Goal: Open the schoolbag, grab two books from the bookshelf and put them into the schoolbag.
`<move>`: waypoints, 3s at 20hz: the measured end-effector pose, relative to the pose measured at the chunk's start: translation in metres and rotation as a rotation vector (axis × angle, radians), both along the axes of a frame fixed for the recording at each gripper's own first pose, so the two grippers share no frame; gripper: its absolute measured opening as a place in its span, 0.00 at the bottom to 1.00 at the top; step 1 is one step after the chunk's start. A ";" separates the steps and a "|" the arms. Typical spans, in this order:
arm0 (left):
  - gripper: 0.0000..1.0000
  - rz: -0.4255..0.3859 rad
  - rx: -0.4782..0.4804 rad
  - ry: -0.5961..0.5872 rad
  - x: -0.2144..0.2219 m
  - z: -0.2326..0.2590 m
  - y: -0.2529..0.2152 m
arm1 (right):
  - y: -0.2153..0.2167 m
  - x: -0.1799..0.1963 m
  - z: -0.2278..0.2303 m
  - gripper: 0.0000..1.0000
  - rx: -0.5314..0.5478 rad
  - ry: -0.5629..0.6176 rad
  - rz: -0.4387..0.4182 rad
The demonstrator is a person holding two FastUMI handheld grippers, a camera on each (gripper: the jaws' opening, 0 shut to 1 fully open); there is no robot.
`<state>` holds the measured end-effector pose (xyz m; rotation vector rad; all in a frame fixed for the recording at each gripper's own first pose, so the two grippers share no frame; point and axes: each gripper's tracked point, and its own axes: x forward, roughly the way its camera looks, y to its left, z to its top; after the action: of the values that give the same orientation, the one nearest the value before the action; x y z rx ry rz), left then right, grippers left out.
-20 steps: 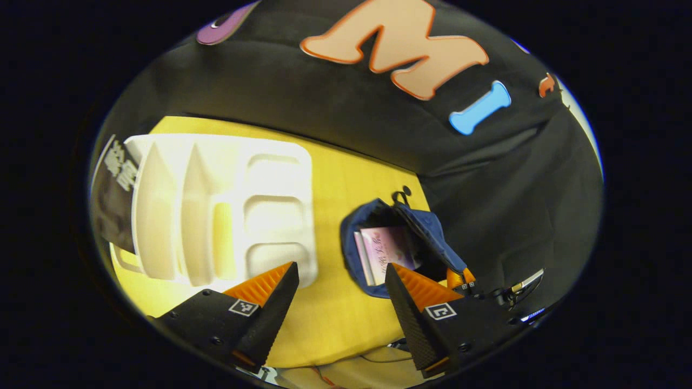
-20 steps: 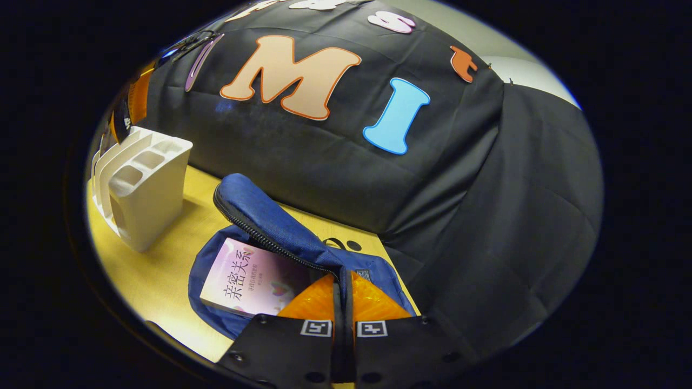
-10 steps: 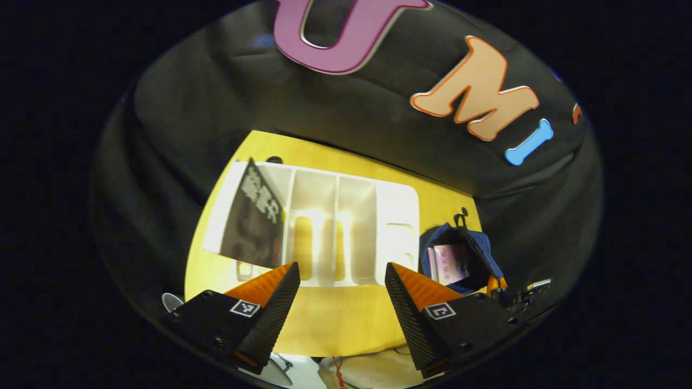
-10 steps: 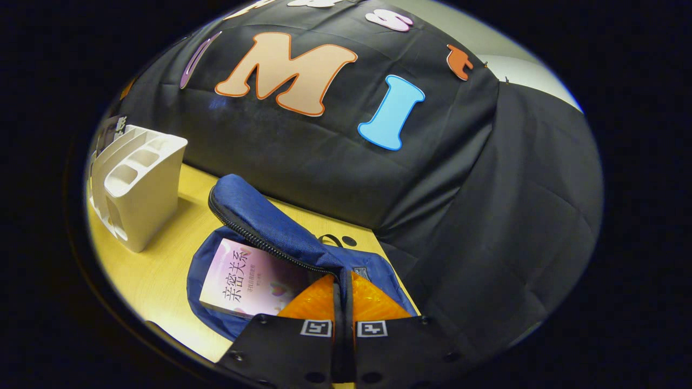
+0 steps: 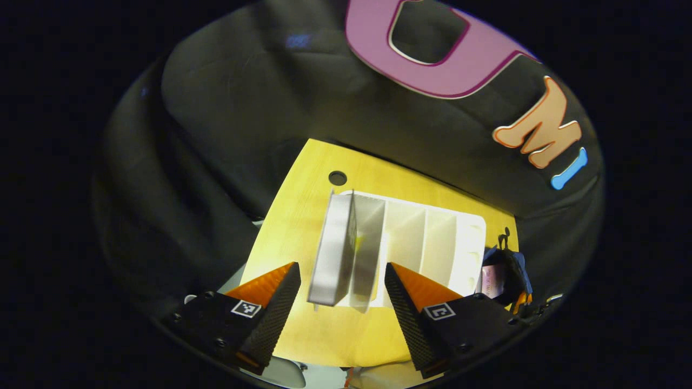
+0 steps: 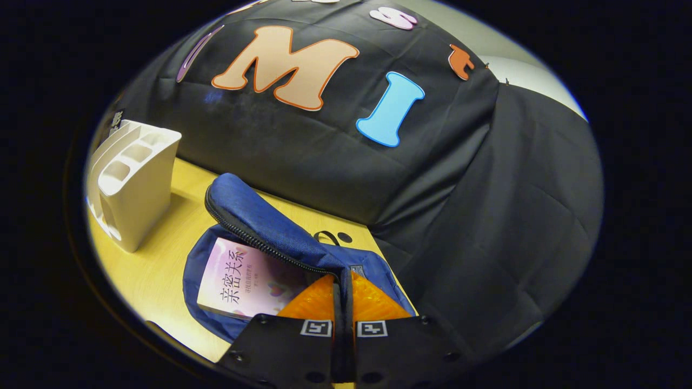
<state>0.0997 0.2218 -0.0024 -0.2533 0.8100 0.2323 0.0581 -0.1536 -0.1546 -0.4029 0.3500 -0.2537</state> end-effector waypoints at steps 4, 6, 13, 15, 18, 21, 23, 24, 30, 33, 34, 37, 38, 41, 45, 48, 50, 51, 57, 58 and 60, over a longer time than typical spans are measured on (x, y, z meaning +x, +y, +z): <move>0.93 -0.001 -0.053 0.046 0.007 -0.026 0.012 | 0.002 0.000 -0.004 0.03 0.001 0.012 -0.011; 0.89 -0.012 -0.069 0.067 0.013 -0.034 0.008 | 0.005 0.003 -0.007 0.03 0.007 0.012 -0.019; 0.79 -0.110 -0.070 0.124 0.034 -0.049 -0.024 | 0.008 0.002 -0.011 0.03 0.002 0.016 -0.022; 0.70 -0.127 -0.064 0.156 0.039 -0.059 -0.027 | 0.010 0.001 -0.012 0.01 0.004 0.016 -0.022; 0.62 -0.125 -0.051 0.196 0.051 -0.074 -0.025 | 0.010 0.002 -0.011 0.01 0.002 0.016 -0.025; 0.55 -0.121 -0.050 0.225 0.056 -0.086 -0.020 | 0.010 0.002 -0.011 0.03 -0.001 0.016 -0.026; 0.55 -0.123 -0.048 0.242 0.060 -0.095 -0.016 | 0.013 0.003 -0.014 0.03 -0.007 0.020 -0.023; 0.48 -0.122 -0.049 0.255 0.060 -0.098 -0.015 | 0.014 0.003 -0.014 0.01 -0.010 0.022 -0.022; 0.41 -0.141 -0.010 0.286 0.058 -0.105 -0.013 | 0.016 0.001 -0.014 0.01 -0.018 0.028 -0.021; 0.41 -0.124 -0.005 0.290 0.057 -0.106 -0.011 | 0.016 -0.001 -0.013 0.01 -0.025 0.031 -0.018; 0.41 -0.118 -0.007 0.292 0.056 -0.105 -0.012 | 0.016 -0.001 -0.013 0.01 -0.027 0.031 -0.016; 0.41 -0.097 -0.011 0.284 0.056 -0.103 -0.013 | 0.016 -0.003 -0.013 0.01 -0.026 0.032 -0.014; 0.41 -0.098 -0.012 0.283 0.055 -0.101 -0.015 | 0.016 -0.004 -0.013 0.02 -0.025 0.031 -0.012; 0.41 -0.092 0.004 0.277 0.051 -0.094 -0.016 | 0.016 -0.004 -0.011 0.03 -0.025 0.026 -0.007; 0.40 -0.059 0.008 0.311 0.029 -0.078 -0.016 | 0.016 -0.006 -0.012 0.01 -0.030 0.022 0.007; 0.40 -0.019 -0.014 0.323 0.011 -0.062 -0.019 | 0.013 -0.007 -0.010 0.05 -0.028 0.021 0.022; 0.40 0.006 -0.015 0.320 0.000 -0.051 -0.019 | 0.014 -0.006 -0.011 0.03 -0.016 0.021 0.031; 0.40 0.019 -0.018 0.316 -0.006 -0.045 -0.021 | 0.013 -0.006 -0.011 0.03 -0.010 0.022 0.033; 0.40 0.018 -0.066 0.258 -0.047 0.000 -0.051 | 0.012 -0.006 -0.010 0.03 0.002 0.021 0.053; 0.40 0.009 -0.063 0.246 -0.053 0.006 -0.056 | 0.012 -0.007 -0.011 0.03 0.004 0.021 0.057; 0.40 -0.015 -0.068 0.218 -0.062 0.016 -0.076 | 0.012 -0.007 -0.011 0.03 0.010 0.023 0.065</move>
<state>0.0379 0.1458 0.0139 -0.2895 1.0369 0.2211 0.0510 -0.1416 -0.1657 -0.4071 0.3598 -0.1843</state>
